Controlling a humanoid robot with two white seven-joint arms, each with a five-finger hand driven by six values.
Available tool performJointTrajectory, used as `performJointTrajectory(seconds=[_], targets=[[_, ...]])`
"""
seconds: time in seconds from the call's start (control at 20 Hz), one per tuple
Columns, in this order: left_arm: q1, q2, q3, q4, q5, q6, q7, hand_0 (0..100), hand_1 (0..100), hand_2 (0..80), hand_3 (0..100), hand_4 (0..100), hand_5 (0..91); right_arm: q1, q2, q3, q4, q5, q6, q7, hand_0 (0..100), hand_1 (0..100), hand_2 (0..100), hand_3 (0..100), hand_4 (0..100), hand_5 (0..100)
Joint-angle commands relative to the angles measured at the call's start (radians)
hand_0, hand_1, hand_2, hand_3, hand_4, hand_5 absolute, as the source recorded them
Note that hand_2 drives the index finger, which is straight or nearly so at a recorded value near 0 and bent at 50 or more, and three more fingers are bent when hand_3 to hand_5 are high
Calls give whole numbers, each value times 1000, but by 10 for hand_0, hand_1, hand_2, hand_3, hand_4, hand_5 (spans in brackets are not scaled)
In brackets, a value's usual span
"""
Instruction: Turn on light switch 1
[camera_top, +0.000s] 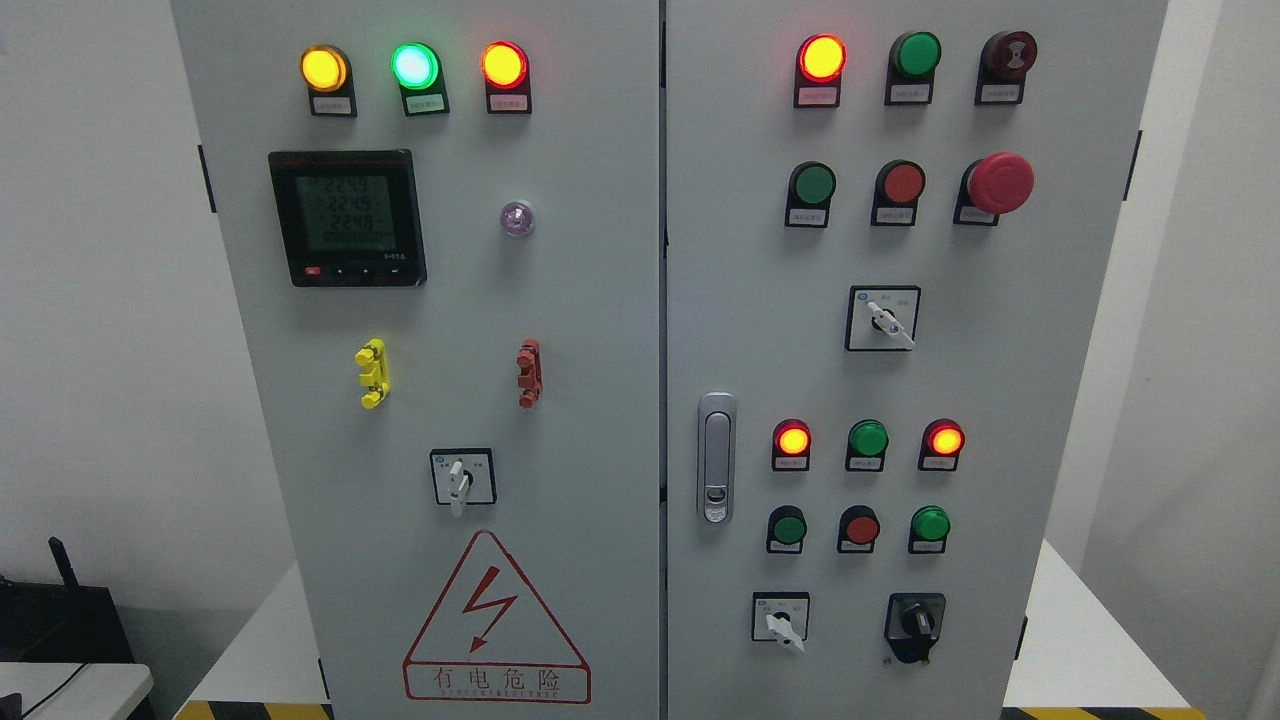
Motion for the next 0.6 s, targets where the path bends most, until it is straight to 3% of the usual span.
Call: performJointTrajectory(seconds=[0.0,0.4,0.55], targets=[[-53,10,49,-284,37,-1,-55,315,24,286,505,615,316,0,-1,17,0,-25,0,0,120,389,0,0,0,0],[-62,27,-11,-375,204,-1,-172,233,109,364,565,661,434,0,1,17,0,-25,0,0,120,389,0,0,0,0],[-61,31,-57,-411,221,-1,-185,217,146,375,576,669,462,0,-1,17,0,-25,0,0,120,389,0,0,0,0]])
